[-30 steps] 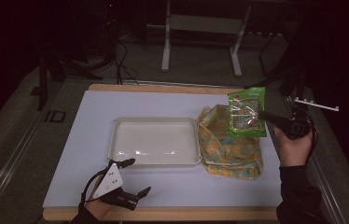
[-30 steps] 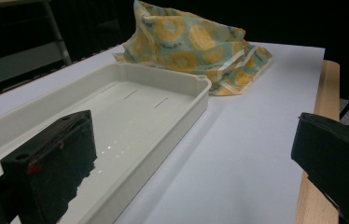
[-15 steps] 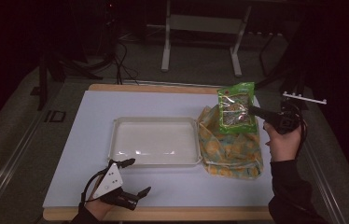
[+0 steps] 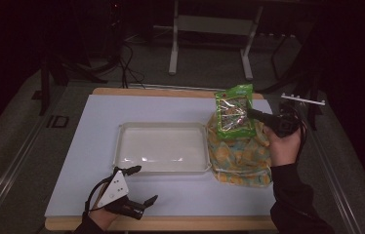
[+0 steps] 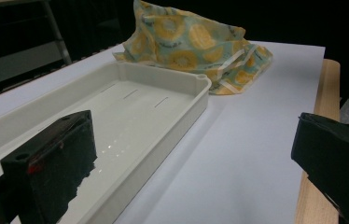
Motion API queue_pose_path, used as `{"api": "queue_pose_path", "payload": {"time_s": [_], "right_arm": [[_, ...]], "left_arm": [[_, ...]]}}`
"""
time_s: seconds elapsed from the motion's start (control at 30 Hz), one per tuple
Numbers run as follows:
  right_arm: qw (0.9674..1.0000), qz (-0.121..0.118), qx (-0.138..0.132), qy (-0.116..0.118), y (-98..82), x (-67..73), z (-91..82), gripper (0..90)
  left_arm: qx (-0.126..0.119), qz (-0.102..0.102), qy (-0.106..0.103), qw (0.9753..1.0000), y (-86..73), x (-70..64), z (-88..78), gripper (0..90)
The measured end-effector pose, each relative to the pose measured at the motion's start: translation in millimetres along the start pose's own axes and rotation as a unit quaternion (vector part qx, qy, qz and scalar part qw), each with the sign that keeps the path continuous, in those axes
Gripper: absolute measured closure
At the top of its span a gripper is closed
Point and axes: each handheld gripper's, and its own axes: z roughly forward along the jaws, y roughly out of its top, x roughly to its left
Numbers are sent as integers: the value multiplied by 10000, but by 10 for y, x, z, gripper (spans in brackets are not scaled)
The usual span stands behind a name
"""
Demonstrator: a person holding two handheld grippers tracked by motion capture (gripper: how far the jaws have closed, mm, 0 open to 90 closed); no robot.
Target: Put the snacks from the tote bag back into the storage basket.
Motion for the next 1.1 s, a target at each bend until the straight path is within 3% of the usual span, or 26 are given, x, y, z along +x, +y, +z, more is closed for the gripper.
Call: {"api": "queue_pose_path", "payload": {"time_s": [0.53,1.1], "right_arm": [[9997,21,74,249,-29,170,206,887],[9990,-117,224,374,-99,401,466,887]], "left_arm": [[11,4,5,10000,1,-5,-3,5],[1,3,-4,10000,2,-7,-9,6]]}}
